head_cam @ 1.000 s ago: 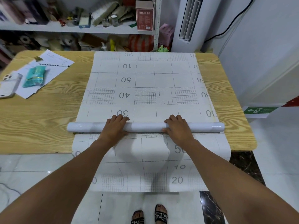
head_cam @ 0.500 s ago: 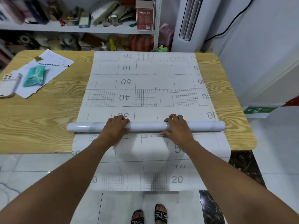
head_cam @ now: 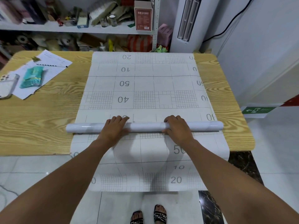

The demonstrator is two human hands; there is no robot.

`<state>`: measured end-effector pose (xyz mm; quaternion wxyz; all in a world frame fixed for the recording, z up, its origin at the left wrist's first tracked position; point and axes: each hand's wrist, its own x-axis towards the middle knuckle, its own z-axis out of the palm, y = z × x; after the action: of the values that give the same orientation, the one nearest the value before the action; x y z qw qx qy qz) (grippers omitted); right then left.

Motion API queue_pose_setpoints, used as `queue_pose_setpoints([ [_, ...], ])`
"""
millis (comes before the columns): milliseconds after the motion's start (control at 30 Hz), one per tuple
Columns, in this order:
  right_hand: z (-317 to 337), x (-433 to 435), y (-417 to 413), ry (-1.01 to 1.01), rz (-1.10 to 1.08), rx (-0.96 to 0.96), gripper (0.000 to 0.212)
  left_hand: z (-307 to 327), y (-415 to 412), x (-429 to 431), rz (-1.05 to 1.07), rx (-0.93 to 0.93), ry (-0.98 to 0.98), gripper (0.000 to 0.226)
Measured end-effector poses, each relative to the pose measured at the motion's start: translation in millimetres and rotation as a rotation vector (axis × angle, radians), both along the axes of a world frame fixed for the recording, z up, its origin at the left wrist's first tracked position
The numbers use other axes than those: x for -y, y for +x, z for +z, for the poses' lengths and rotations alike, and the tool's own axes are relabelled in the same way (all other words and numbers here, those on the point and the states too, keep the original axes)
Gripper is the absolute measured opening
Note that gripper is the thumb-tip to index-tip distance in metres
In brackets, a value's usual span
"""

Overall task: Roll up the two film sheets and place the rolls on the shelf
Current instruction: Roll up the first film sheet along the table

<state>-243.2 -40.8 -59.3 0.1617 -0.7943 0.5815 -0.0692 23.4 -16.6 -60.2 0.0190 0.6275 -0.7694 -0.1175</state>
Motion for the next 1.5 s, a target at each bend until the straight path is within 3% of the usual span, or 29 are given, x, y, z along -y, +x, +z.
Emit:
queue_pose_setpoints([
  [100,-2.8,0.3,0.8,-0.023,-0.001,-0.020,0.033,0.3,-0.6,2.4,0.018,0.013,0.035,0.059],
  [400,-4.9,1.6,2.9,-0.070,0.027,-0.102,0.032,-4.2,0.5,0.1,-0.032,0.051,-0.045,0.045],
  [667,-6.6,-1.1,1.1,-0.018,0.028,-0.020,0.060,-1.7,-0.3,4.8,-0.022,-0.001,-0.039,0.050],
  [900,-8.0,-0.2,-0.1,-0.029,0.025,-0.018,0.045,-1.8,3.1,0.8,-0.028,-0.046,-0.057,0.026],
  [1067,-5.4,1.4,-1.5,-0.010,0.041,-0.049,0.043,-0.2,0.0,-1.2,0.029,-0.083,-0.047,0.034],
  [1233,-5.5,0.9,1.3,-0.018,0.056,-0.085,0.045,3.5,0.3,0.6,0.031,-0.003,-0.032,0.051],
  [1500,-7.8,1.1,2.4,-0.048,0.031,-0.072,0.028,2.5,-0.4,3.8,0.032,0.022,-0.050,0.048],
])
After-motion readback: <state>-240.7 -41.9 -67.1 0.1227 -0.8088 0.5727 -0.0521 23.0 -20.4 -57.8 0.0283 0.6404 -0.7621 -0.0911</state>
